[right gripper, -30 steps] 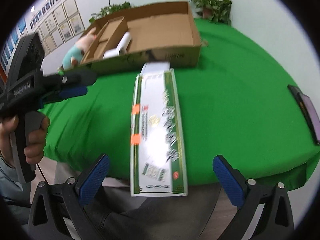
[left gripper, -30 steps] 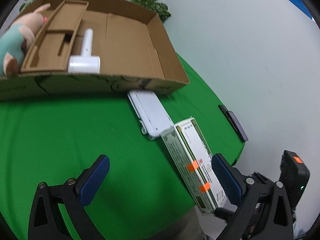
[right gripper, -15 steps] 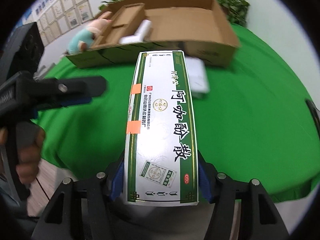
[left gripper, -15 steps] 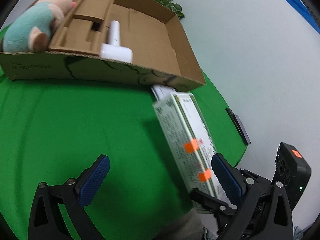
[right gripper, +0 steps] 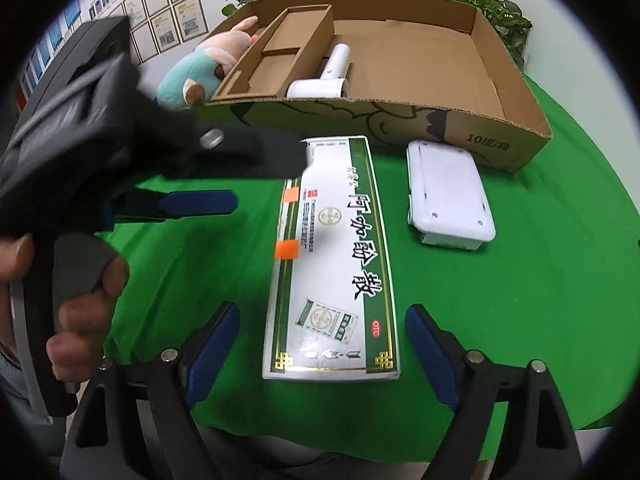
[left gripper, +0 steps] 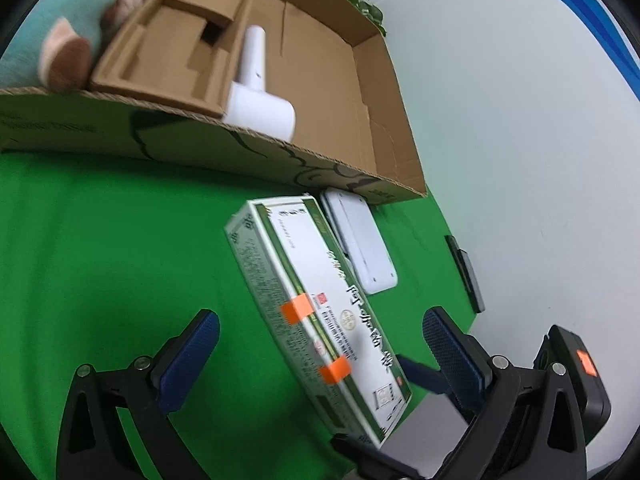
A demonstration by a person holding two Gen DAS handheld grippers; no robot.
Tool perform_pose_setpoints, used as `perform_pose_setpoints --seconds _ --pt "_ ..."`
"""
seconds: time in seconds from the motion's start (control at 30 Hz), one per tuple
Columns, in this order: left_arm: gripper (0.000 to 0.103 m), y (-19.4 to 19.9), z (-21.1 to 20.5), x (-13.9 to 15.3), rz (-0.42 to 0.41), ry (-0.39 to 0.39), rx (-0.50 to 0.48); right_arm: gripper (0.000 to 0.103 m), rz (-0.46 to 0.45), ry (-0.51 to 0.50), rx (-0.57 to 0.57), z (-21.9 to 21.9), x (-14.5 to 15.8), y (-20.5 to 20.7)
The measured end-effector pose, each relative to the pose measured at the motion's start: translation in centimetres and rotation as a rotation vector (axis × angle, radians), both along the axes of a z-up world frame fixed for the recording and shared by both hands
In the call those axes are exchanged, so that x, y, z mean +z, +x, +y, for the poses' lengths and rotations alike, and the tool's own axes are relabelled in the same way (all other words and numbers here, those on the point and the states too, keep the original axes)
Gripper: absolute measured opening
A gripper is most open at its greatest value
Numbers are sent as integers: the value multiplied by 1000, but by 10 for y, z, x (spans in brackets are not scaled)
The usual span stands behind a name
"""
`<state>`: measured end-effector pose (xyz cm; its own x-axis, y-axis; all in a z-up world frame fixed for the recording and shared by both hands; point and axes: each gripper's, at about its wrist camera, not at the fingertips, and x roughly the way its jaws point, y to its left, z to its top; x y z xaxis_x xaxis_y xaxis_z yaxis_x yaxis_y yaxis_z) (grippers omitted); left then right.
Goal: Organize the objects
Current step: 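Lift the medicine box upright with the right tool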
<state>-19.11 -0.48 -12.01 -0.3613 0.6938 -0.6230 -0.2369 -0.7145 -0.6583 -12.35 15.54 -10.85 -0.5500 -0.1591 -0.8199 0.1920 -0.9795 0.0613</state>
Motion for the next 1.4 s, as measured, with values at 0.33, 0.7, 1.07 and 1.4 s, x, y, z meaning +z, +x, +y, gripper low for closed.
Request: perform_pose_setpoints --seconds 0.33,0.7,1.07,1.4 --pt "77 6 -1 -10 -33 23 5 61 -36 -296 -12 16 5 6" --pt "50 7 2 1 3 16 -11 60 -6 -203 8 9 6 10" --pt "49 31 22 72 239 -115 -24 59 62 -166 9 11 30 4" --pt "49 14 29 113 337 -79 -35 59 107 -110 -13 13 64 -9"
